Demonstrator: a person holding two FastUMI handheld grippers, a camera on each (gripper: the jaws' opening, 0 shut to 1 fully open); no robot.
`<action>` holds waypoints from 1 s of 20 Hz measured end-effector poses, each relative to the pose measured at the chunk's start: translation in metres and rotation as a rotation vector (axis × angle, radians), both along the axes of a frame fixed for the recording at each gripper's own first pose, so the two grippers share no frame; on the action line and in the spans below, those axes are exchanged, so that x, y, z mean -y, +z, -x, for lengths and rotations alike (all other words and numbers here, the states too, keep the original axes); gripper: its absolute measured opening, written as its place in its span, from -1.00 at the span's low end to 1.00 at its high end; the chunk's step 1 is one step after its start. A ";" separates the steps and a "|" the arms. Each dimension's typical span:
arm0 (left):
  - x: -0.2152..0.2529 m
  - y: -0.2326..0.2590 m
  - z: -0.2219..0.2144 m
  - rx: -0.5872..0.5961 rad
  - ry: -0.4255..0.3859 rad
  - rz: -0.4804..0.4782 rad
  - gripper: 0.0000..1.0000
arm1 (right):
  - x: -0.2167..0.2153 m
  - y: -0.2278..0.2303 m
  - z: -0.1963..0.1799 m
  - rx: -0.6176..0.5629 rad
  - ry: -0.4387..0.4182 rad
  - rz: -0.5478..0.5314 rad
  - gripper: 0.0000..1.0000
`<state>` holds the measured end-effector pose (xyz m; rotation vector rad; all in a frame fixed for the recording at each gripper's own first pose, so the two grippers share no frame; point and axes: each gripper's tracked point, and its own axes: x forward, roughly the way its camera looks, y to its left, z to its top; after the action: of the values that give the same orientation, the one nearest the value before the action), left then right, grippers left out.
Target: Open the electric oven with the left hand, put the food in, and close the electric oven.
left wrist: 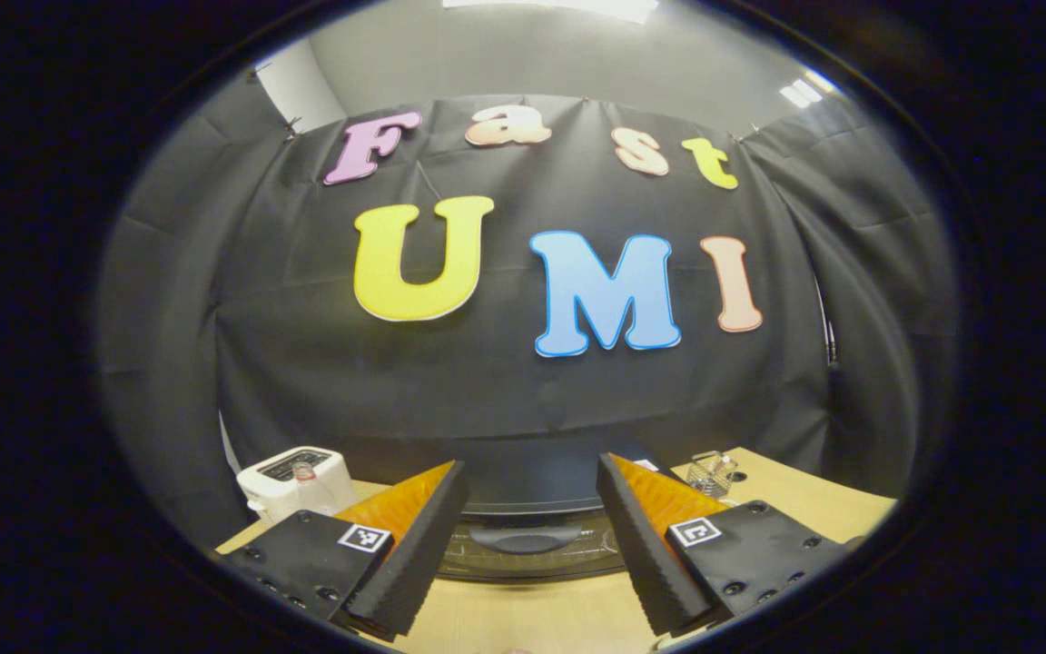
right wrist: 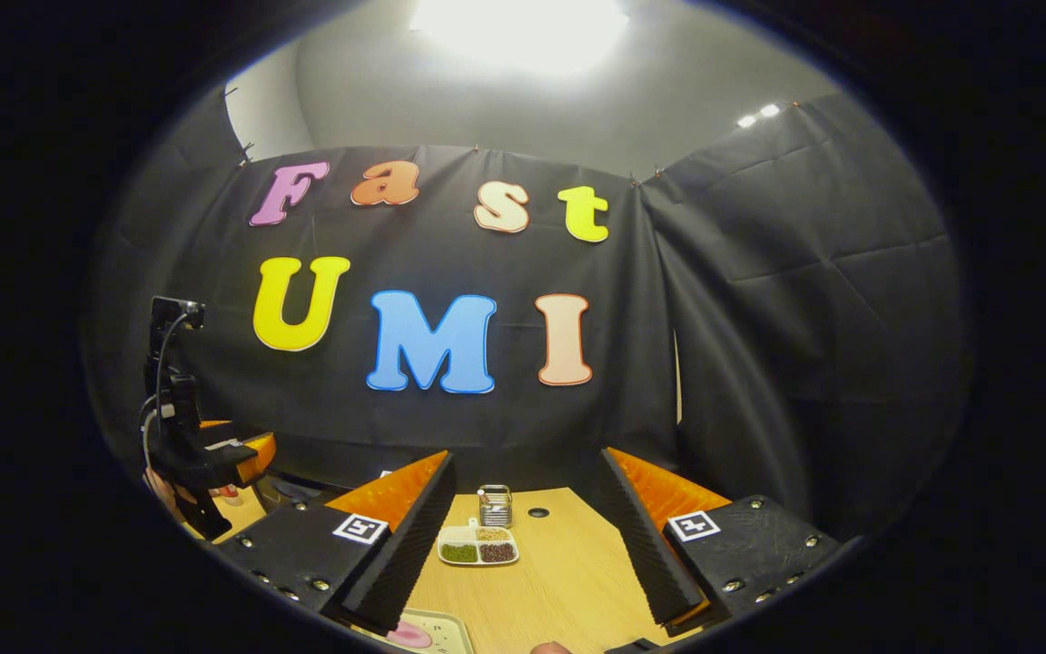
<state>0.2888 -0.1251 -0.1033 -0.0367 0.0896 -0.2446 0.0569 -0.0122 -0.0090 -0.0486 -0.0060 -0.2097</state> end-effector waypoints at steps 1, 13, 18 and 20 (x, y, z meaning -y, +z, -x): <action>0.003 -0.007 -0.008 -0.005 -0.008 -0.012 1.00 | -0.001 -0.002 0.000 -0.008 -0.013 -0.001 0.93; 0.020 -0.101 -0.073 -0.145 -0.021 -0.051 1.00 | -0.009 -0.019 -0.005 -0.095 -0.098 0.052 0.93; 0.025 -0.124 -0.077 -0.195 -0.014 -0.039 0.92 | -0.008 -0.015 -0.002 -0.100 -0.119 0.075 0.93; 0.026 -0.125 -0.077 -0.190 -0.012 -0.048 0.92 | -0.005 -0.015 -0.001 -0.097 -0.127 0.074 0.93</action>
<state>0.3663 -0.1512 -0.2286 -0.0116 0.2843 -0.2503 0.0576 -0.0068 -0.0235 -0.1328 0.0864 -0.3336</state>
